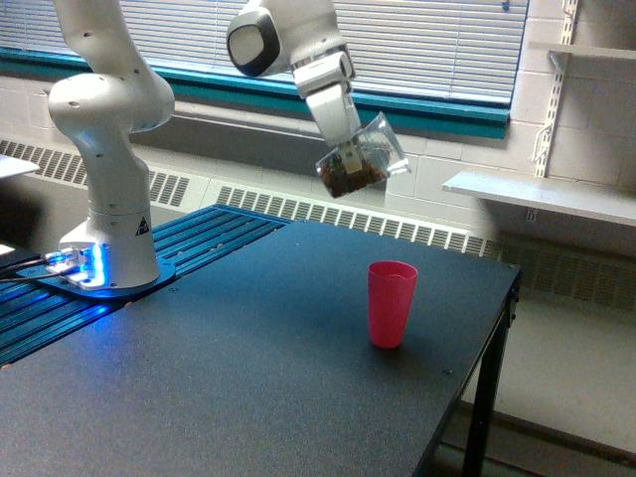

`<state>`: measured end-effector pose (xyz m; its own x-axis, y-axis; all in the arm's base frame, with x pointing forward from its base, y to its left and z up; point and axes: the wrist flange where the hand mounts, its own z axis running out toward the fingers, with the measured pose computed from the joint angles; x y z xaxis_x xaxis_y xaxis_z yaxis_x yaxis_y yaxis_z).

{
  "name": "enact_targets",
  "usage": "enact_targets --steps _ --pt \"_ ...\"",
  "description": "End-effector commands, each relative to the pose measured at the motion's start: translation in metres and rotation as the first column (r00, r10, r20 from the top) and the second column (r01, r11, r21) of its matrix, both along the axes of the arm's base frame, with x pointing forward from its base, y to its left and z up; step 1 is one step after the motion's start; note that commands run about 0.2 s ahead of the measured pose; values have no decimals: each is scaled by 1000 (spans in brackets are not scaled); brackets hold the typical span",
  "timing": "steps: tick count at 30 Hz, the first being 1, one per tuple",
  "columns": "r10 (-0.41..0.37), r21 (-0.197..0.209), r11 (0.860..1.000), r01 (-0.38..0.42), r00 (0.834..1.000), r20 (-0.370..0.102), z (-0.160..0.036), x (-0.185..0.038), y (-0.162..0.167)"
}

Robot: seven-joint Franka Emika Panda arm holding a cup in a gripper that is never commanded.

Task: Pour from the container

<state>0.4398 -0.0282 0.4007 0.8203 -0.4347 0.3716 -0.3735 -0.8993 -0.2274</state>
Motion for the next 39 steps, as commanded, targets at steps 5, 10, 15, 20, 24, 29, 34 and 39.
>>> enact_targets --steps 5,10,15,20,24,29,34,39 --pt "34 -43 998 -36 997 -66 -19 -6 10" --pt "47 -68 996 -54 994 -99 -26 -7 14" --pt "53 -77 995 -63 991 -126 -36 -10 20" --pt "50 -84 994 -63 987 -156 -44 -11 26" --pt "44 -94 994 -62 983 -176 -50 -11 30" --pt "35 -110 992 -58 979 -199 -54 -8 34" --pt "26 -131 990 -56 975 -220 -56 -1 39" --pt "16 -153 987 -54 971 -237 -58 5 42"
